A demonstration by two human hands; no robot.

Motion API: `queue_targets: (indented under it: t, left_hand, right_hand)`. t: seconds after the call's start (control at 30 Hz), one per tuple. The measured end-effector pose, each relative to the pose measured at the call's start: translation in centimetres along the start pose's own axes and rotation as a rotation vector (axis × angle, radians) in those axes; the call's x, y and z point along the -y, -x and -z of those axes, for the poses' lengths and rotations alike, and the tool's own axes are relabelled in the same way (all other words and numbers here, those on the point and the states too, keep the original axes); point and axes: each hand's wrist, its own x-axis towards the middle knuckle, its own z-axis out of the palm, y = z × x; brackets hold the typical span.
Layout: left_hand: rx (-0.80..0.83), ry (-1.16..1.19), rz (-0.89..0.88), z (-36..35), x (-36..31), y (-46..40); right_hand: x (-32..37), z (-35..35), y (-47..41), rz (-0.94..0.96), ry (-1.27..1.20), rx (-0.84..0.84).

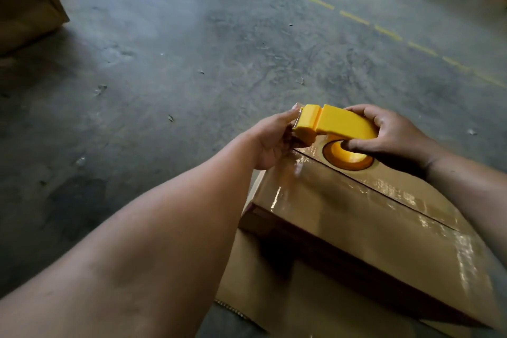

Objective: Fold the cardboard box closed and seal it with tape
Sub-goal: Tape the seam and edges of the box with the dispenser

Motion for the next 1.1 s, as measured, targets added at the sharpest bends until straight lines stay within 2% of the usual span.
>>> queue_targets:
  t: [0.2, 0.47, 0.57, 0.63, 0.8, 0.97, 1.1]
  left_hand:
    - [-0.035, 0.037, -0.020, -0.6, -0.1, 0.4]
    - [-0.139, -0.042, -0.006, 0.6, -0.4, 0.2]
    - [-0.197, -0.096, 0.004, 1.4, -0.3, 0.2]
    - [-0.241, -0.133, 0.019, -2.0, 1.7, -1.1]
    - [-0.261, -0.250, -0.017, -1.9, 0.9, -0.7]
    - [-0.351, -0.345, -0.052, -1.7, 0.1, -0.3]
    - [-0.341, -0.341, -0.061, -1.5, -0.2, 0.1]
  right_hand:
    - [-0.7, -0.5, -0.1, 0.010, -0.024, -0.032]
    - [-1.1, -1.3, -0.2, 0.026, -0.078, -0.035]
    - [-1.6, -2.2, -0.3, 0.019, -0.074, -0.046]
    - [-5.4, -1.5, 1.1, 0.012, -0.154, -0.027]
    - [-5.8, -1.4, 1.0, 0.029, -0.190, -0.048]
    - [-4.8, -0.9, 0.5, 0.069, -0.099, 0.013]
    - [-5.2, 0.2, 0.6, 0.079, -0.037, 0.049]
